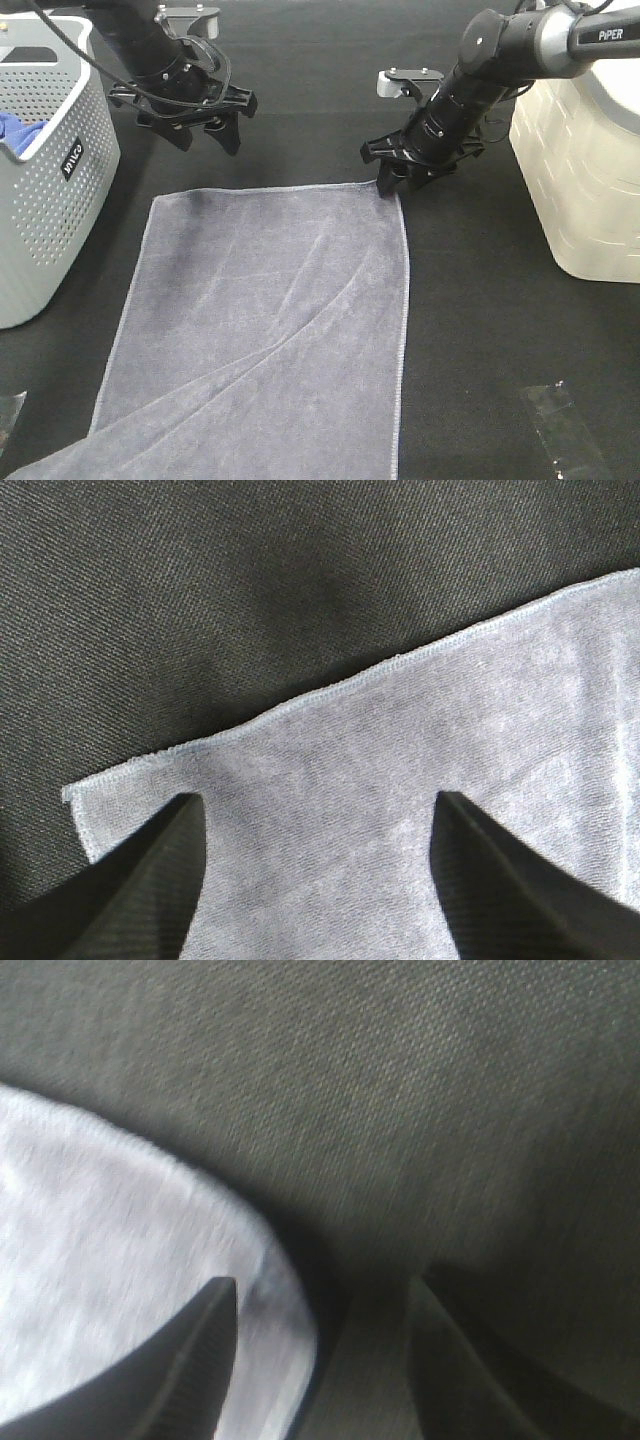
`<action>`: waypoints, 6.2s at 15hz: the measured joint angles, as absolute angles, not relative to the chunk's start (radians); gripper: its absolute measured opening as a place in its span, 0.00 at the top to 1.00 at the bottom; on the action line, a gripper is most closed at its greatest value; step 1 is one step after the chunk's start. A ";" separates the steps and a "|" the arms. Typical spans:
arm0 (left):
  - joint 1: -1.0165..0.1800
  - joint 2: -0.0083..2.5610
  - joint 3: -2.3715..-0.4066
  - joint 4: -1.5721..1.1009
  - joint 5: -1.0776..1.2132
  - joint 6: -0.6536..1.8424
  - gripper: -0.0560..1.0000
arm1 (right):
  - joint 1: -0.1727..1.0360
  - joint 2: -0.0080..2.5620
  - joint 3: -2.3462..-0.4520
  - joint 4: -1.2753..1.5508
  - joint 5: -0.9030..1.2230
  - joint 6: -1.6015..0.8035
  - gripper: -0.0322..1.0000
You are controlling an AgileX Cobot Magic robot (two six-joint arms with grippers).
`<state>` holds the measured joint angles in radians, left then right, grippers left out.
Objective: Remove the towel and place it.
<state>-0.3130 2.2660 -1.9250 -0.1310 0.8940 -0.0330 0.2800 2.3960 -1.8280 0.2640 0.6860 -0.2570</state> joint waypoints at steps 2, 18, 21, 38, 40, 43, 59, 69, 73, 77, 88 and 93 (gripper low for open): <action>-0.313 2.266 -1.925 -0.131 0.895 -0.033 0.36 | 0.280 2.403 -1.828 0.267 0.670 -0.257 0.51; -0.313 2.266 -1.925 -0.106 0.888 -0.078 0.36 | 0.277 2.377 -1.839 0.186 0.716 -0.205 0.97; -0.313 2.268 -1.925 -0.097 0.840 -0.103 0.36 | 0.278 2.324 -1.839 0.028 0.737 -0.106 0.97; -0.313 2.514 -2.076 0.010 0.906 -0.213 0.43 | 0.278 2.316 -1.837 -0.105 0.759 -0.012 0.97; -0.313 2.530 -2.077 0.010 0.883 -0.214 0.47 | 0.278 2.316 -1.837 -0.105 0.759 -0.012 0.97; -0.313 2.538 -2.087 0.009 0.880 -0.214 0.53 | 0.278 2.316 -1.837 -0.105 0.759 -0.012 0.97; -0.313 2.548 -2.320 0.159 0.774 -0.196 0.94 | 0.279 2.317 -1.871 -0.321 0.610 0.030 0.97; -0.315 2.593 -2.320 0.459 0.362 -0.401 0.94 | 0.185 2.342 -1.909 -0.409 0.141 0.030 0.97; -0.268 2.638 -2.320 0.473 0.255 -0.509 0.94 | 0.182 2.445 -1.909 -0.416 0.024 0.028 0.97; -0.236 2.695 -2.320 0.487 0.127 -0.517 0.94 | 0.180 2.502 -1.916 -0.423 -0.113 0.028 0.97; -0.224 2.767 -2.320 0.501 -0.016 -0.509 0.81 | 0.151 2.544 -1.918 -0.404 -0.227 0.011 0.78; -0.219 2.767 -2.320 0.502 -0.014 -0.509 0.41 | 0.146 2.544 -1.918 -0.400 -0.210 0.011 0.47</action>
<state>-0.2190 2.7670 -2.3200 0.5020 -0.0140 -0.5090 0.1460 2.5440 -1.9180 -0.4000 -0.2100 0.0110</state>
